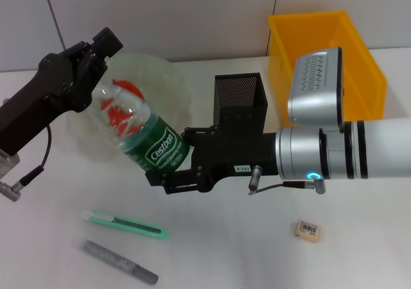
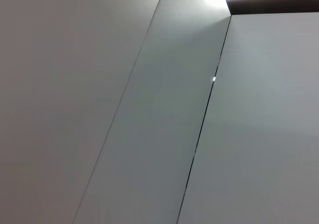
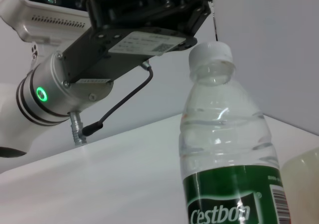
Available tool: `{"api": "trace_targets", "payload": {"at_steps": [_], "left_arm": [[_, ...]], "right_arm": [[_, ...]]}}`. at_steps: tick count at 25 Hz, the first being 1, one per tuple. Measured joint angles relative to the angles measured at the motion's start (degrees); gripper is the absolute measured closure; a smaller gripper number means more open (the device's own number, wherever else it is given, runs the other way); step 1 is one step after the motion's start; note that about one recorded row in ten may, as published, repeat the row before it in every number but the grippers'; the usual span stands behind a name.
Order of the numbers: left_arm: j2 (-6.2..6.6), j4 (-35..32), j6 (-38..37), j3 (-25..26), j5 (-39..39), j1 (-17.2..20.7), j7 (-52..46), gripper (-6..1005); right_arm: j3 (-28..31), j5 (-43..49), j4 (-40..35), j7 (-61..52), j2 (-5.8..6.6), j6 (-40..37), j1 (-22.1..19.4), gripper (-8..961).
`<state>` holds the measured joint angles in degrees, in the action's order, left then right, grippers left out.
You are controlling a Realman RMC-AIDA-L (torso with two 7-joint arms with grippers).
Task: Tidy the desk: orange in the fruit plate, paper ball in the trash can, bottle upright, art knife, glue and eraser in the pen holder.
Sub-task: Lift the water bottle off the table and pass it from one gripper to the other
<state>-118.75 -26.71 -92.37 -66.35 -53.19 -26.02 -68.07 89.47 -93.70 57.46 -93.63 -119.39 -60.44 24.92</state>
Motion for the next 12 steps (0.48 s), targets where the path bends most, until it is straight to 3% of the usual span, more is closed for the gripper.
{"api": "trace_targets", "payload": {"at_steps": [12], "left_arm": [[0.01,0.29,-0.48,0.13,4.33,0.17,-0.21,1000]], "right_arm": [[0.39,0.14,0.03,0.3,0.04,-0.01,0.04,187]]}}
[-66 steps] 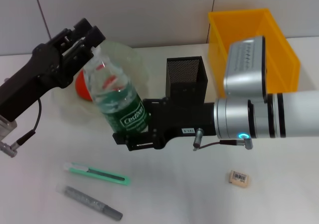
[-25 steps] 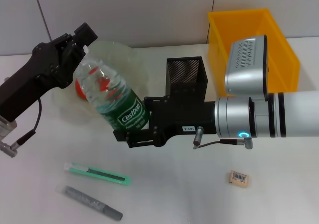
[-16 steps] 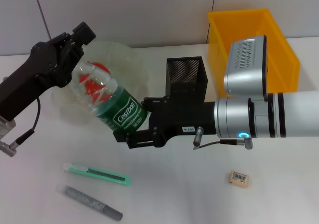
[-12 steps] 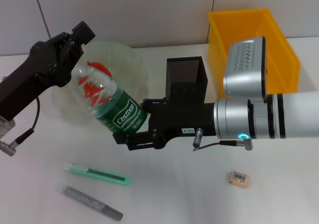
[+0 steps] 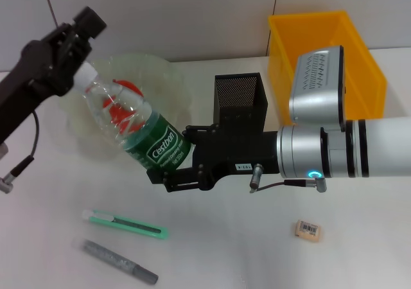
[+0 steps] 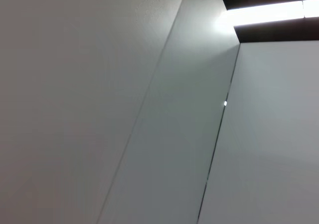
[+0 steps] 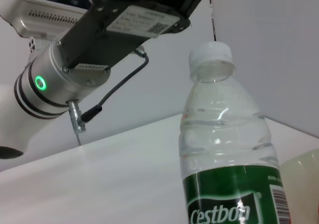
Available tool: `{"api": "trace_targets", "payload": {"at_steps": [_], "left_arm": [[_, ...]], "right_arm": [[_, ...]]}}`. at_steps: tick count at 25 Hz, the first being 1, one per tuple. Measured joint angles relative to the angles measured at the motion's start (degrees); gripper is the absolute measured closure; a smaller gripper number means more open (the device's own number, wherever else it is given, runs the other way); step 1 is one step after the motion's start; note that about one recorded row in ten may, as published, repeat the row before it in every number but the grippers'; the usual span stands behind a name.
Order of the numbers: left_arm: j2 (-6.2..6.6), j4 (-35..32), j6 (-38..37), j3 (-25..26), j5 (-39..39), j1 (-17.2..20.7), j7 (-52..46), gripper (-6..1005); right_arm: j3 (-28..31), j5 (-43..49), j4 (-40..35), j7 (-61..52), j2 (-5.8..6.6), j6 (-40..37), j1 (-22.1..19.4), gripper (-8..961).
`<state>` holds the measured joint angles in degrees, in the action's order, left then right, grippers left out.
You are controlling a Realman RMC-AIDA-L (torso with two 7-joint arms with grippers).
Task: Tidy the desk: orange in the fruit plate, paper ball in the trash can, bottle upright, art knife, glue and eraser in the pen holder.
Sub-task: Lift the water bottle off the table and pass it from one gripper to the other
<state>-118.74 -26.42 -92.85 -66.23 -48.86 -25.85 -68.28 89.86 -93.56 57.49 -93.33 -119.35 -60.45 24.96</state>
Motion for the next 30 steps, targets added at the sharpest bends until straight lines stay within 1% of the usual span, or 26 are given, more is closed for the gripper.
{"api": "trace_targets", "payload": {"at_steps": [1,6,9,16,18,19,23,24,30], "left_arm": [[0.0,0.11,0.0,0.0,0.61,0.12,-0.01,1000],[-0.01,0.27,-0.01,-0.02,3.16,0.91,-0.18,825],[0.03,0.29,0.32,0.19,3.79,1.15,-1.22,604],[0.18,0.32,0.65,0.69,3.95,1.6,-2.46,515],[0.18,0.32,0.66,0.68,3.95,1.67,-2.64,490],[0.18,0.35,0.66,0.67,3.95,1.72,-3.04,477],[0.18,0.42,0.66,0.66,4.16,1.9,-4.96,455],[0.18,0.42,0.66,0.66,4.34,1.93,-5.77,450],[0.17,0.41,0.52,0.66,4.45,2.01,-6.41,417]], "right_arm": [[0.01,0.01,0.04,0.02,0.0,0.0,0.0,187],[0.04,0.04,0.97,0.16,0.0,-0.02,-0.53,186],[0.14,-0.09,2.72,0.93,0.0,-0.03,-1.92,186],[0.23,-1.06,4.96,3.37,-0.05,0.04,-4.08,186],[0.16,-2.51,5.34,5.31,-0.09,0.07,-4.77,186],[0.02,-4.67,5.55,8.05,-0.14,0.06,-5.53,187],[-0.11,-7.32,5.63,11.6,-0.16,-0.06,-6.48,187],[-0.22,-9.09,5.53,14.19,-0.17,-0.1,-6.9,187],[-0.49,-12.18,5.07,19.55,-0.27,-0.17,-7.89,187]]}}
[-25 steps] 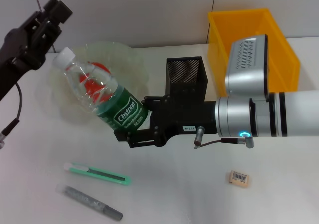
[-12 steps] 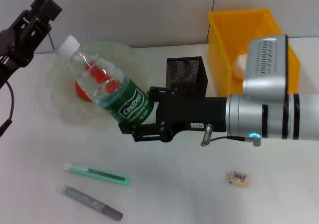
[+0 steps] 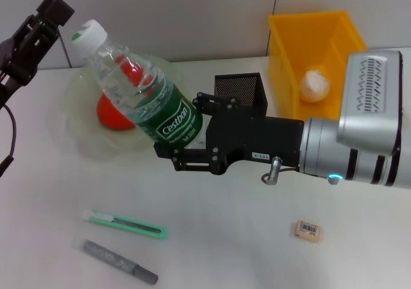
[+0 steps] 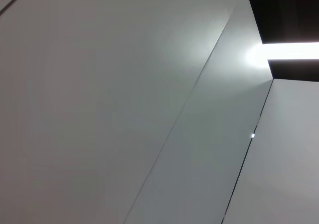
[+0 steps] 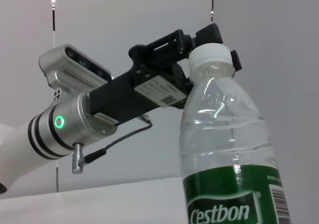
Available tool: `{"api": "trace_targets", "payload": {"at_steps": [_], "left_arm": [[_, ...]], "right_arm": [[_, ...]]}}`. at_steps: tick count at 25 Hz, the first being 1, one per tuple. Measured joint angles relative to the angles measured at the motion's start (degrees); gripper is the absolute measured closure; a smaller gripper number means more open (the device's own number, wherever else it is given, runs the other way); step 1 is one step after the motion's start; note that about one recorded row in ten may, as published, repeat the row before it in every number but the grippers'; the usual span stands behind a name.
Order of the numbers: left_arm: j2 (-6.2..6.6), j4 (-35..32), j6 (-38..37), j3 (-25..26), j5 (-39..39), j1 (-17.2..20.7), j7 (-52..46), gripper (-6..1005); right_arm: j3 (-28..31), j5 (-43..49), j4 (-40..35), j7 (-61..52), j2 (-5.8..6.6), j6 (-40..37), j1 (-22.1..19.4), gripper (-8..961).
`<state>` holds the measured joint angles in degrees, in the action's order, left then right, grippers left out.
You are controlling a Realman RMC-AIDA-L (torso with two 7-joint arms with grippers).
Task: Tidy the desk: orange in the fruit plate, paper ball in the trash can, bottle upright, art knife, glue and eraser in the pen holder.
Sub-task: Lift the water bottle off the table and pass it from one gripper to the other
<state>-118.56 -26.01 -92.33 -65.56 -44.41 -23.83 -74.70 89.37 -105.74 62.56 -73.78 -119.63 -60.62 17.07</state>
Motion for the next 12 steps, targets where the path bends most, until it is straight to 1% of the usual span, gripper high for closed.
{"api": "trace_targets", "payload": {"at_steps": [8,12], "left_arm": [[0.0,-0.52,-0.66,-0.48,0.03,0.02,-1.0,374],[-0.01,-0.41,-1.85,-0.53,0.03,-0.06,-1.07,352]], "right_arm": [[-0.01,-0.44,-0.84,1.14,-0.01,0.14,-0.28,186],[0.23,-2.26,-1.86,2.86,0.02,0.23,0.02,186]]}}
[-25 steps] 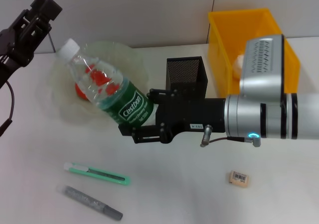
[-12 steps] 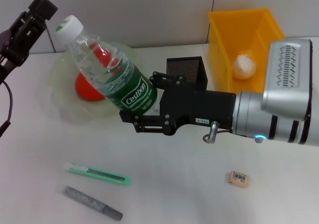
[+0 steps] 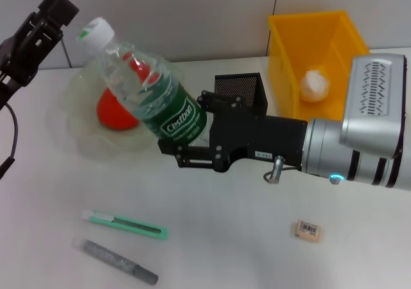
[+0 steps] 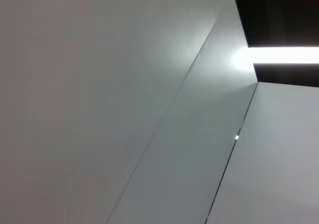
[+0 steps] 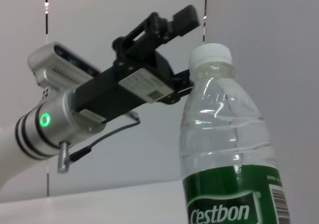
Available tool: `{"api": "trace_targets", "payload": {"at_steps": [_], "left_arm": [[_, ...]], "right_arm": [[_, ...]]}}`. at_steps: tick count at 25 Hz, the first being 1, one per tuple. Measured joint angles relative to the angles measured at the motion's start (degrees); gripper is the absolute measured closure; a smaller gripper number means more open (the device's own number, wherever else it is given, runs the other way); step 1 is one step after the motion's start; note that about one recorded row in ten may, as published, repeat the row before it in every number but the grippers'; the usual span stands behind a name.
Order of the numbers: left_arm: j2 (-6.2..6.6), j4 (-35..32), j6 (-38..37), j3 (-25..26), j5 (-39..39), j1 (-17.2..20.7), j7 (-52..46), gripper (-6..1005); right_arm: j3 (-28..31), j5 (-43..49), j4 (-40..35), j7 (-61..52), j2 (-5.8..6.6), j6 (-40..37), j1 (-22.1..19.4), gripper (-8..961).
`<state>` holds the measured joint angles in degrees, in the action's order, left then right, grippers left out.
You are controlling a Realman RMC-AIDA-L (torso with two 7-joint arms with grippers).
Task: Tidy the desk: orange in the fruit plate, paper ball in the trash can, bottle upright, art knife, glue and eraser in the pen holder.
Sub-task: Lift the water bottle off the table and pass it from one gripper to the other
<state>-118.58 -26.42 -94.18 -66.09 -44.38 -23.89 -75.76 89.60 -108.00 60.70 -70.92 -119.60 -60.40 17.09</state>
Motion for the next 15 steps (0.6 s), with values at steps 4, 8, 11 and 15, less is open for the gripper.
{"api": "trace_targets", "payload": {"at_steps": [4,8,11,15], "left_arm": [[-0.12,0.2,-0.36,-0.15,-0.13,-0.17,-0.13,281],[-0.16,0.29,-0.26,-1.69,-0.41,-0.56,-0.15,192],[-0.16,0.31,-0.15,-2.49,-0.48,-0.84,-0.16,194],[-0.23,-0.02,-0.13,-3.55,-0.52,-0.96,-0.18,196]], "right_arm": [[-0.2,-1.94,-0.84,1.36,0.1,0.03,0.33,186],[-0.26,-1.95,-0.95,1.39,0.16,0.03,0.73,187],[-0.28,-1.95,-1.09,1.4,0.16,0.03,0.97,187],[-0.3,-1.95,-1.27,1.41,0.16,0.2,1.25,186]]}}
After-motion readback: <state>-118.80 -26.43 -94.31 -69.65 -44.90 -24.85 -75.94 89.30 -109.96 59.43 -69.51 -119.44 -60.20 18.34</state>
